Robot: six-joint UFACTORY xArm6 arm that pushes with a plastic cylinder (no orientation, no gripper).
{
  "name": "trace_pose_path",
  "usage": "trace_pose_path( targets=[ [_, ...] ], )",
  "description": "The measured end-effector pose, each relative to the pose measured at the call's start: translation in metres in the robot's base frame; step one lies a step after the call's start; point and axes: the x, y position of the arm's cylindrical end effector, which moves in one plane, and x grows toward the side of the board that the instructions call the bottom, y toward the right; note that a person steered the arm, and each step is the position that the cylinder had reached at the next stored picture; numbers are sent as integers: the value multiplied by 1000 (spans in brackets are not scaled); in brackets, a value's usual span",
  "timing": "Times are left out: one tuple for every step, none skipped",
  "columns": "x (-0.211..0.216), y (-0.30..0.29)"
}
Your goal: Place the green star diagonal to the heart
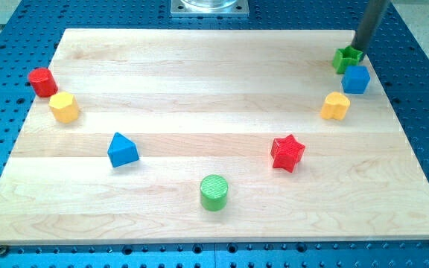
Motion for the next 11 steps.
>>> trace_pose_path(
  targets=[
    [-22, -3],
    [-37, -1],
    [-25, 27],
    [31, 61],
    [34, 16],
    [34, -42],
    [39, -31],
    [37, -39],
    [24, -79],
    [30, -65],
    [30, -121]
  ],
)
